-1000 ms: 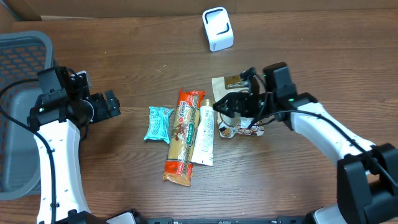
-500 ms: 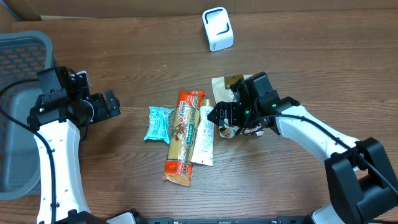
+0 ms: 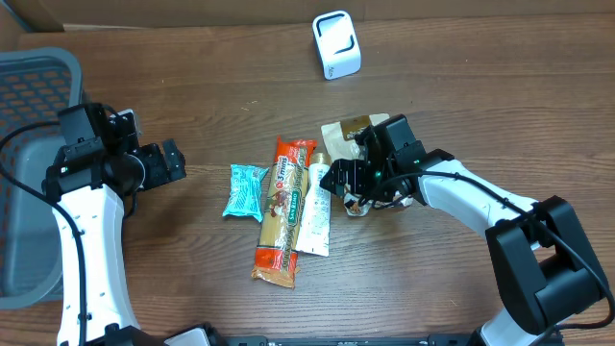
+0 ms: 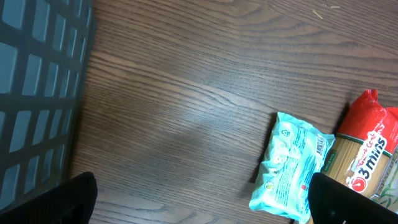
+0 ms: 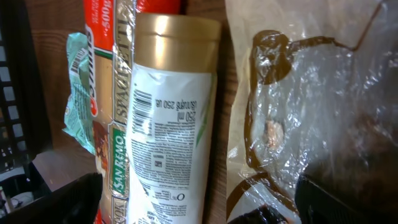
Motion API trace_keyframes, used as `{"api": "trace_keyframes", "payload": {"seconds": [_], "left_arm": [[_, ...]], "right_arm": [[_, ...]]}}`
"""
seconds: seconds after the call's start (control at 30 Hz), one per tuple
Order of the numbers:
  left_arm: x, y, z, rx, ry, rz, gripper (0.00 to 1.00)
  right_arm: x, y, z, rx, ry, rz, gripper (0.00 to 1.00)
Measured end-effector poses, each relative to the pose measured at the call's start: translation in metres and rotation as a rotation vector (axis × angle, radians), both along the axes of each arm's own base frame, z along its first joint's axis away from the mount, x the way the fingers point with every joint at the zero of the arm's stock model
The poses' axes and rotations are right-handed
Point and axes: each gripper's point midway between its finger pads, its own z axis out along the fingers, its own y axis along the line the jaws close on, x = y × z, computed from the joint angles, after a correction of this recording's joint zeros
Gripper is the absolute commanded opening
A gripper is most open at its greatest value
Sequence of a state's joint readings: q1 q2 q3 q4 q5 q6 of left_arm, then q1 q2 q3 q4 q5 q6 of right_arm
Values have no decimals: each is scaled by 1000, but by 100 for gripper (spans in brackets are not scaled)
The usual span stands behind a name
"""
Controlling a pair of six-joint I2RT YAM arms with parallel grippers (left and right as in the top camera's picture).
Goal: Scan the item barcode
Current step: 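Reach the right gripper to the clear pastry bag and grasp it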
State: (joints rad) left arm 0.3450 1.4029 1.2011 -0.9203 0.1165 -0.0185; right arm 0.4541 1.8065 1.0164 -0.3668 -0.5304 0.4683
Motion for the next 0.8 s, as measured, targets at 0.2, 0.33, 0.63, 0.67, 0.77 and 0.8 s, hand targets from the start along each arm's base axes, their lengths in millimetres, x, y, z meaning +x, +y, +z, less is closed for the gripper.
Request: {"api": "trace_keyframes", "payload": {"seconds": [0.2, 0.33, 0.63, 0.67, 0.77, 0.8], "left_arm": [[0, 0, 0, 0, 0, 0, 100], [0, 0, 0, 0, 0, 0, 100], [0, 0, 0, 0, 0, 0, 100], [0, 0, 0, 0, 0, 0, 100], [0, 0, 0, 0, 0, 0, 100], [0, 0, 0, 0, 0, 0, 100]], "right_arm": [[-9, -9, 2, -44, 78, 3, 100], [-9, -31, 5, -118, 116, -6, 100], [16, -102, -3, -286, 85, -99, 100], [19, -108, -4, -295, 78, -106, 100], [32, -129, -4, -323, 24, -108, 100], [36, -135, -4, -330, 3, -102, 100]]}}
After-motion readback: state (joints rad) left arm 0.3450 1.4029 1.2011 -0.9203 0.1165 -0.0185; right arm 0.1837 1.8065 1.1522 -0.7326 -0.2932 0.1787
